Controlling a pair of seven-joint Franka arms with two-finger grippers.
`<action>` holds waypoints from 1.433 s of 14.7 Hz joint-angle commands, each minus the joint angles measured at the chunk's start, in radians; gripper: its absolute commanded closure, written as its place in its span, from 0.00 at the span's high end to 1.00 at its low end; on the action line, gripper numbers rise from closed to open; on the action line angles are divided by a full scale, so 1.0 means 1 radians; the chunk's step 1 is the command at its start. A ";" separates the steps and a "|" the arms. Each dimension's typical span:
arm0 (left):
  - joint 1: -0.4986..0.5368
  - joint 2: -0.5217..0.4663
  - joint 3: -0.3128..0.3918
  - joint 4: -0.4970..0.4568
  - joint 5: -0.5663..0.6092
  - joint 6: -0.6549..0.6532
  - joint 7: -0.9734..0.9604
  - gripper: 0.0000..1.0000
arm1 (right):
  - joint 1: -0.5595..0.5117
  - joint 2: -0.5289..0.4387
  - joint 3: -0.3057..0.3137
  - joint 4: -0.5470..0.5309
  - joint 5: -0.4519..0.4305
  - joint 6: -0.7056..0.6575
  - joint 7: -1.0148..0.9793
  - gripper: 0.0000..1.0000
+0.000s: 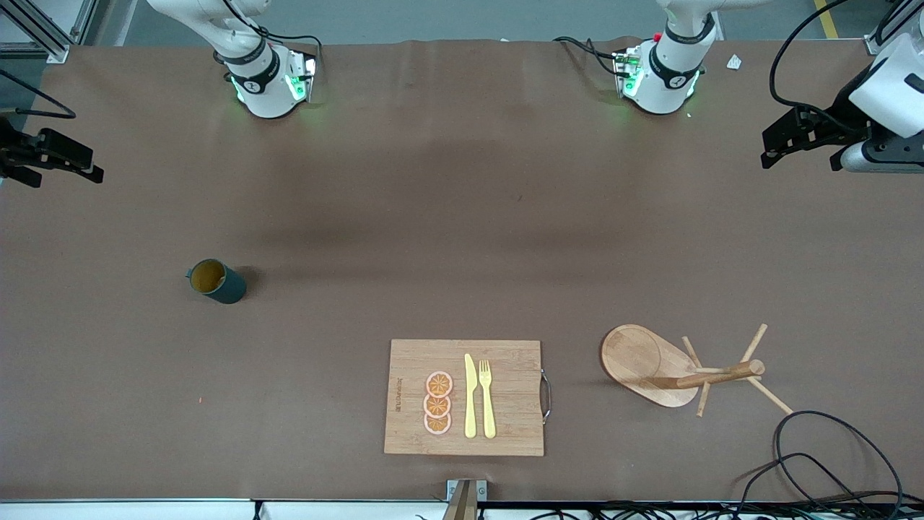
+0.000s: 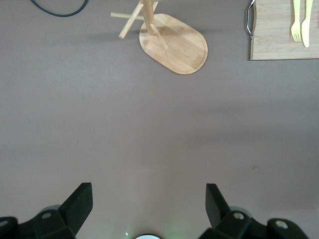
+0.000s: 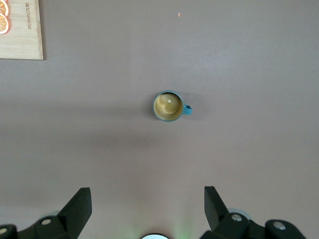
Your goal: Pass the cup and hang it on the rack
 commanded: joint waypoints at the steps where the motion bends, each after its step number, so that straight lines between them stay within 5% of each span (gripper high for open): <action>1: 0.003 -0.008 -0.004 0.000 0.019 -0.015 -0.009 1.00 | 0.001 -0.013 -0.001 -0.005 0.013 -0.004 0.005 1.00; 8: 0.004 -0.001 -0.004 0.008 0.035 -0.015 0.005 1.00 | -0.001 0.000 0.000 -0.005 0.014 -0.015 0.008 1.00; 12: 0.000 -0.001 -0.011 0.000 0.033 -0.019 -0.002 1.00 | -0.013 0.112 -0.003 -0.002 -0.004 0.005 0.003 1.00; 18: 0.001 -0.004 -0.014 -0.008 0.033 -0.019 -0.002 1.00 | -0.030 0.256 -0.004 -0.051 -0.001 0.194 -0.295 1.00; 21: 0.000 -0.005 -0.014 -0.017 0.033 -0.019 -0.002 1.00 | -0.035 0.261 -0.006 -0.205 0.001 0.382 -0.453 1.00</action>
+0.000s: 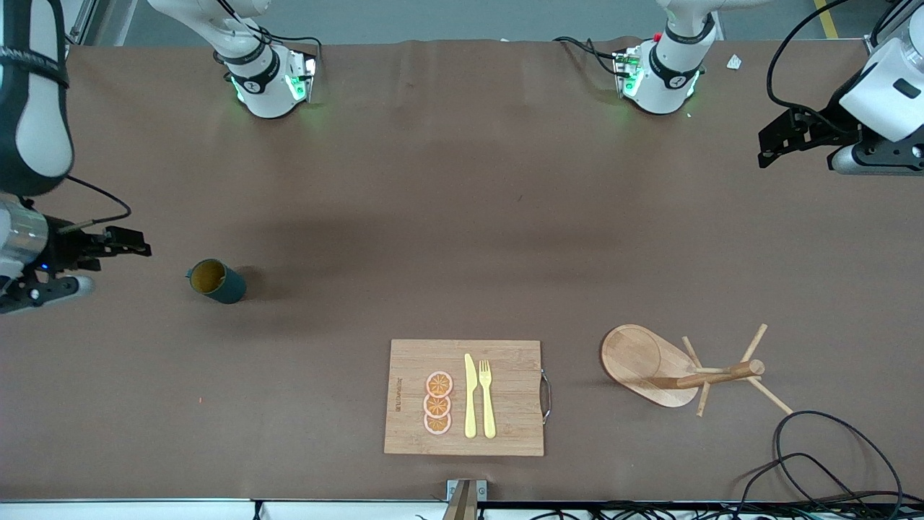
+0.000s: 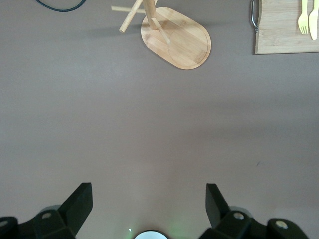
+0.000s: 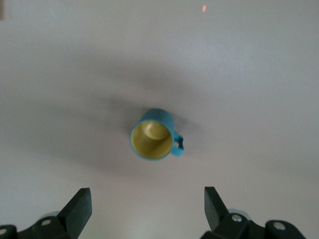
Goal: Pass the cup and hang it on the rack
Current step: 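Reach the right gripper down to the teal mug's rim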
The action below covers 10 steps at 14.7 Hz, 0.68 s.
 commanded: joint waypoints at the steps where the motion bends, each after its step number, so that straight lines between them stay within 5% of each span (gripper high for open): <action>1: 0.003 -0.010 -0.007 -0.013 0.018 -0.010 -0.004 1.00 | -0.027 -0.021 0.008 -0.155 0.002 0.156 -0.148 1.00; 6: 0.004 -0.012 -0.007 -0.014 0.018 -0.010 -0.002 1.00 | -0.059 0.093 0.009 -0.223 0.011 0.314 -0.327 1.00; 10: 0.004 -0.012 -0.007 -0.016 0.018 -0.010 -0.002 1.00 | -0.053 0.096 0.012 -0.325 0.014 0.428 -0.338 1.00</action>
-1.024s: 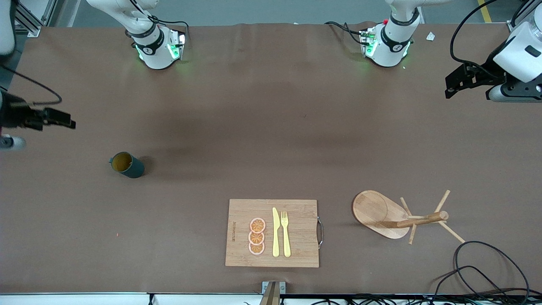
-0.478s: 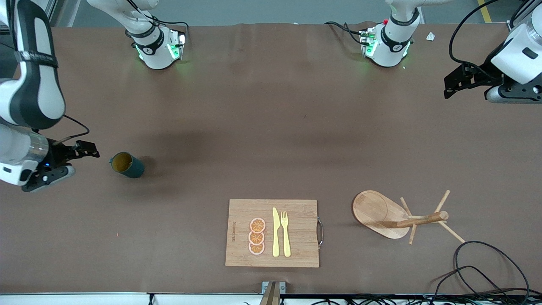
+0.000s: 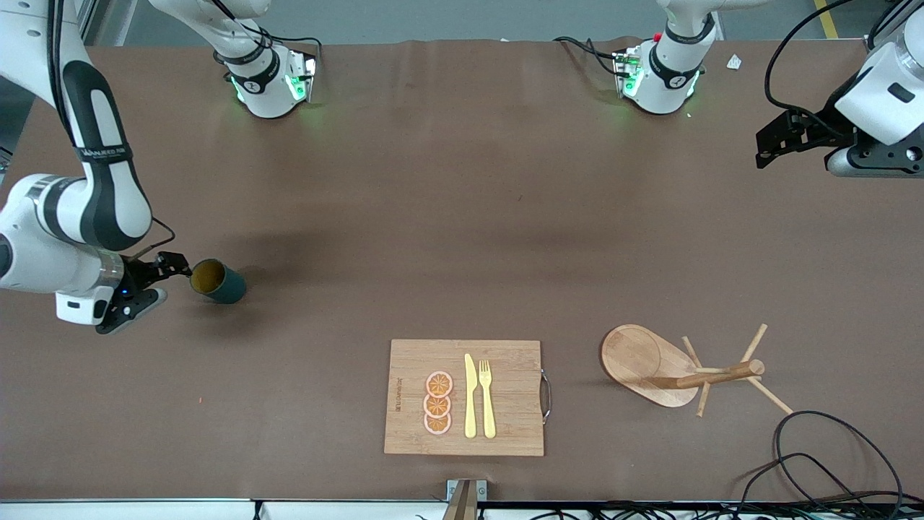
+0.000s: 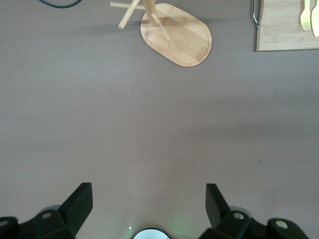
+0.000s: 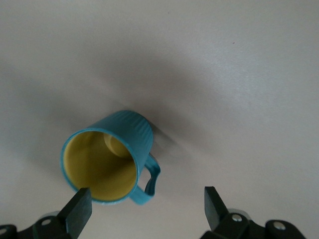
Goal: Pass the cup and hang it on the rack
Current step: 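Reach the right gripper down to the teal mug's rim, then grasp the teal mug rim with the right gripper and lift it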
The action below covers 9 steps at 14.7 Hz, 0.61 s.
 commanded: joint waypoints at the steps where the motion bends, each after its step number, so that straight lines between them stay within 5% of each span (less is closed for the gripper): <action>1: 0.004 -0.012 -0.007 -0.007 0.016 -0.009 -0.002 1.00 | -0.005 -0.027 0.014 -0.094 0.013 0.097 -0.029 1.00; 5: 0.004 -0.010 -0.007 -0.002 0.016 -0.006 -0.002 1.00 | 0.005 -0.016 0.029 -0.162 0.013 0.205 -0.031 0.84; 9: 0.004 -0.010 -0.007 -0.001 0.016 -0.006 0.009 1.00 | 0.006 -0.008 0.034 -0.160 0.013 0.201 -0.040 0.03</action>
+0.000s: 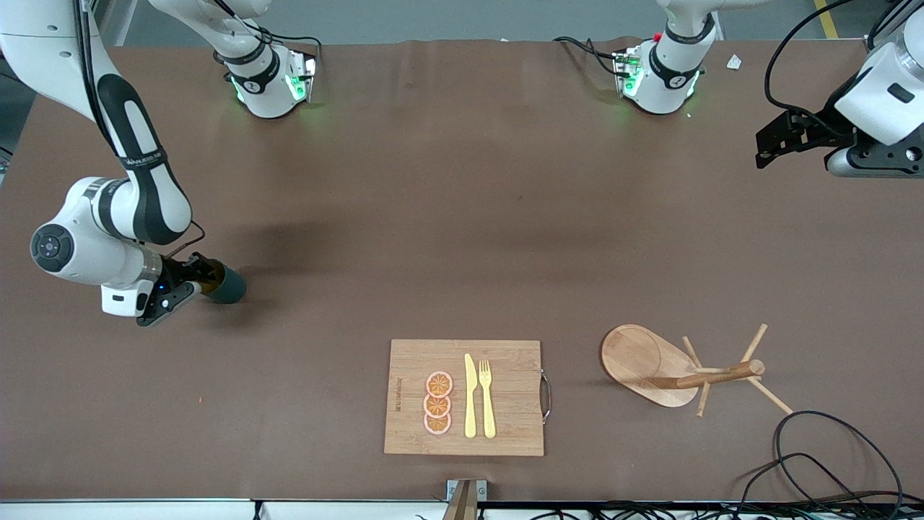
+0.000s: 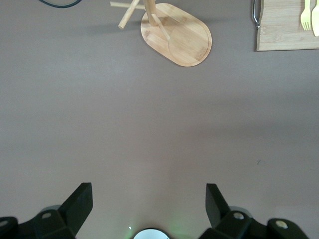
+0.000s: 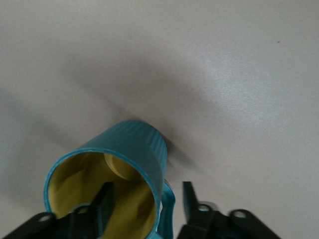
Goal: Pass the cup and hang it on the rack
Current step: 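Grasp the teal mug rim with the right gripper and lift it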
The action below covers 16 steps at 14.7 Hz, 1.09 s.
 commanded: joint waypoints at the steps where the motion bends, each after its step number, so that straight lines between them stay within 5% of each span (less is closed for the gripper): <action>1: 0.004 -0.010 -0.007 0.002 0.016 -0.003 0.008 1.00 | -0.003 -0.010 0.006 -0.013 0.013 0.009 -0.021 0.00; 9: 0.006 -0.007 -0.007 0.002 0.012 0.005 0.010 1.00 | 0.115 -0.100 0.009 0.063 0.018 -0.236 0.297 0.00; 16: 0.006 -0.007 -0.005 0.005 0.009 0.010 0.011 1.00 | 0.441 -0.145 0.010 0.069 0.093 -0.285 0.859 0.00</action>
